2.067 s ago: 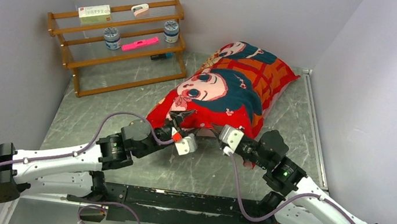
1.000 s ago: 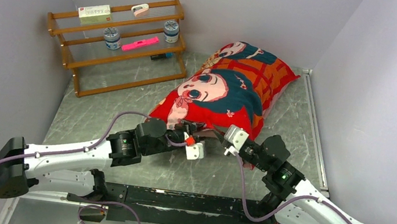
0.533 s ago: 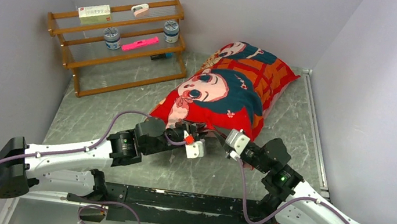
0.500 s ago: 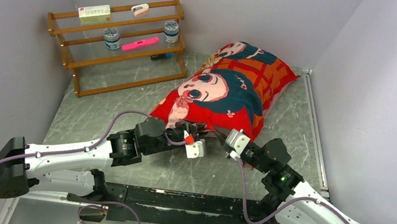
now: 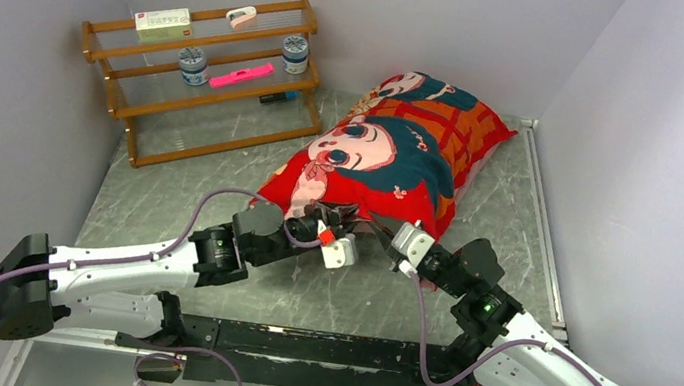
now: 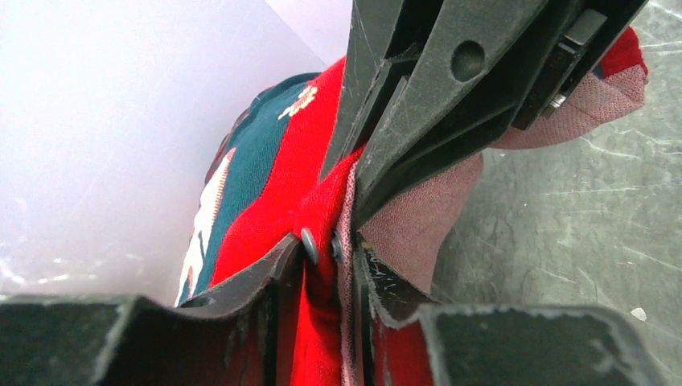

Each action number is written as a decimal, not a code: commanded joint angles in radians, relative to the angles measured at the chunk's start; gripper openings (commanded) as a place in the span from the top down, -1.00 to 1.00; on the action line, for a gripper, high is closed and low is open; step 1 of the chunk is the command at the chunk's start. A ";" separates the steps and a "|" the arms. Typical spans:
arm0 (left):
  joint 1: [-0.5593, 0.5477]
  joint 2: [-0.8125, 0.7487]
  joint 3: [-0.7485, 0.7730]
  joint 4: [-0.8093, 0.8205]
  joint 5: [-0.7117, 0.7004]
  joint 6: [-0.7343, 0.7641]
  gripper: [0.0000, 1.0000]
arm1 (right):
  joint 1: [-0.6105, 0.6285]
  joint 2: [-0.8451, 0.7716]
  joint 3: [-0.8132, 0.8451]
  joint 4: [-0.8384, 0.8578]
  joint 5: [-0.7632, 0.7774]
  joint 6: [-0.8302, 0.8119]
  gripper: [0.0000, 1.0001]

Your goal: Put the pillow into the pillowcase

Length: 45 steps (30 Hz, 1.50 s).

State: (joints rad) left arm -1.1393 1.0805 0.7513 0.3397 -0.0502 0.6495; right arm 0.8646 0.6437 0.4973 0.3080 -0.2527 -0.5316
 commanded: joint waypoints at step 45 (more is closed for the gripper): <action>-0.004 -0.050 0.044 -0.017 -0.087 0.088 -0.09 | 0.015 -0.011 0.083 0.134 -0.178 -0.004 1.00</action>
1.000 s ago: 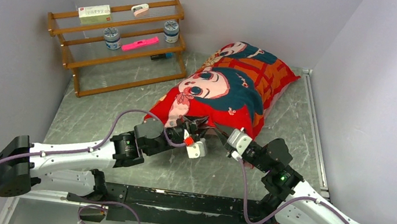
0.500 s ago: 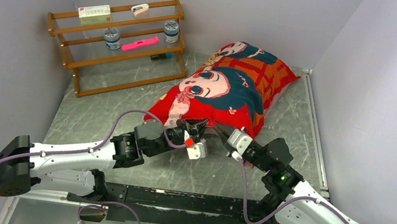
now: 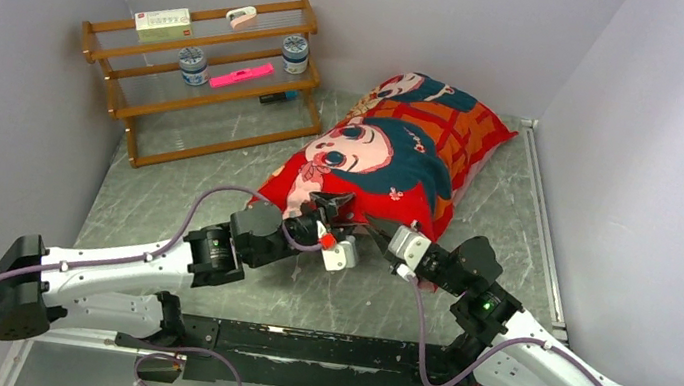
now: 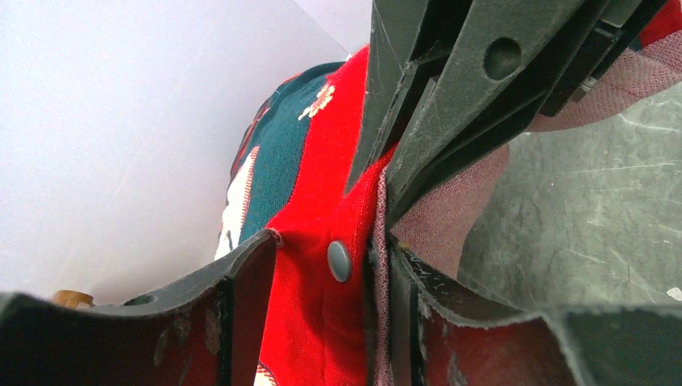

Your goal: Put the pillow into the pillowcase

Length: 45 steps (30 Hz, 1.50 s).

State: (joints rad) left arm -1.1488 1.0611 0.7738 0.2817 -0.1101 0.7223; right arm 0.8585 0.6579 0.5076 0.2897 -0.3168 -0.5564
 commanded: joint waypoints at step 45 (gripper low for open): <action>0.061 -0.059 0.137 -0.146 0.135 0.024 0.90 | 0.026 0.117 0.248 -0.312 -0.080 -0.232 -0.23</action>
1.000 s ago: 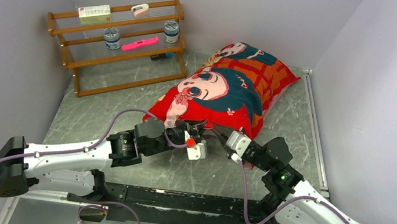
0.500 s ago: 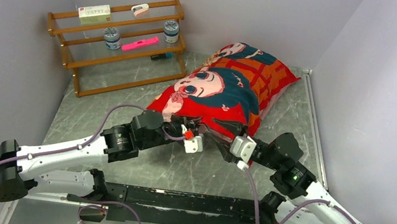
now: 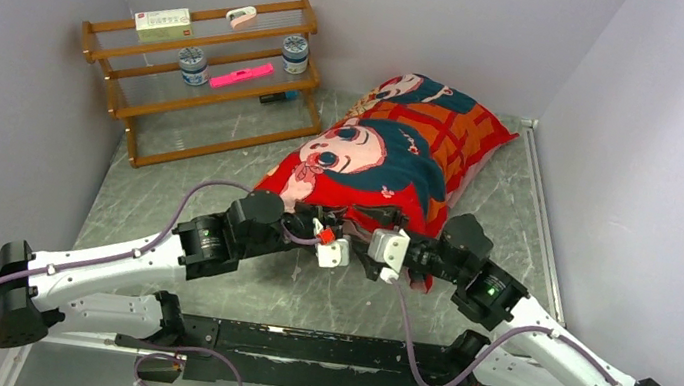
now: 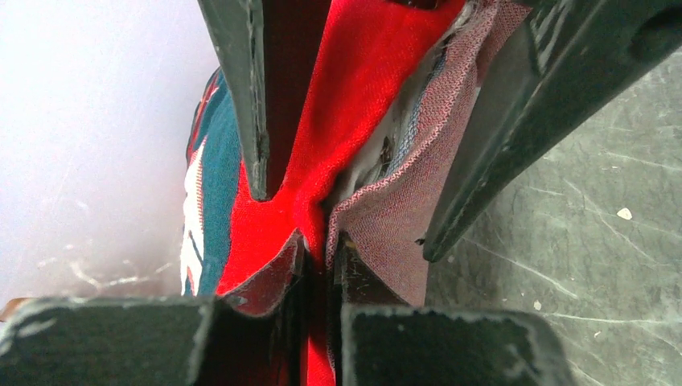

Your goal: Put the pillow into the pillowcase

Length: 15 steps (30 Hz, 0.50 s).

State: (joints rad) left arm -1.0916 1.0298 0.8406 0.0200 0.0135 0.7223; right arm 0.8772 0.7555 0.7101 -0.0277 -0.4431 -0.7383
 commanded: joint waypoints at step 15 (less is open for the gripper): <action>0.006 -0.126 0.088 0.234 0.038 -0.005 0.90 | 0.053 0.103 0.001 0.096 0.294 -0.065 0.30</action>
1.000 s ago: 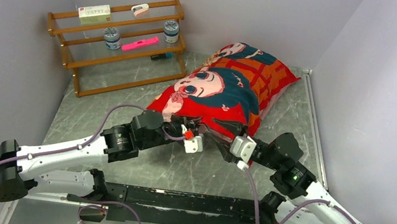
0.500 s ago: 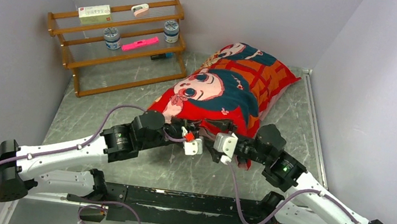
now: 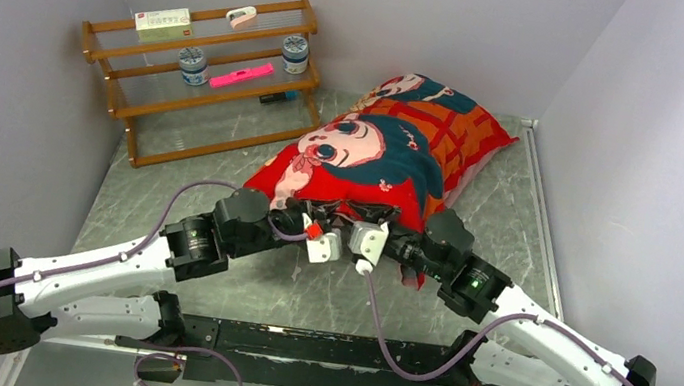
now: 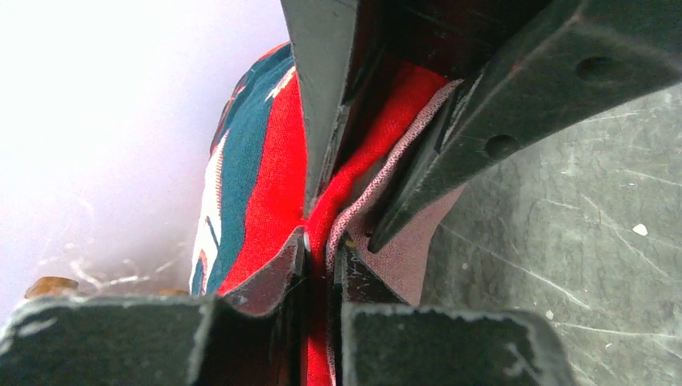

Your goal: Put the pillow into the pillowcase

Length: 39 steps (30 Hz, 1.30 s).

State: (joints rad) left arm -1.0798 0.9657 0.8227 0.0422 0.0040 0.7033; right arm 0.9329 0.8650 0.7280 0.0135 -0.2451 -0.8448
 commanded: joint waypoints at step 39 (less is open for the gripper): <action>0.175 -0.174 0.180 -0.550 -0.015 -1.243 -0.17 | -0.009 -0.024 0.066 0.025 0.127 0.668 1.00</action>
State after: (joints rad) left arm -0.9085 0.7357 0.9207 -0.3302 0.0296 -0.1947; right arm 0.9348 0.8482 0.7582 -0.0601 -0.1722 -0.2855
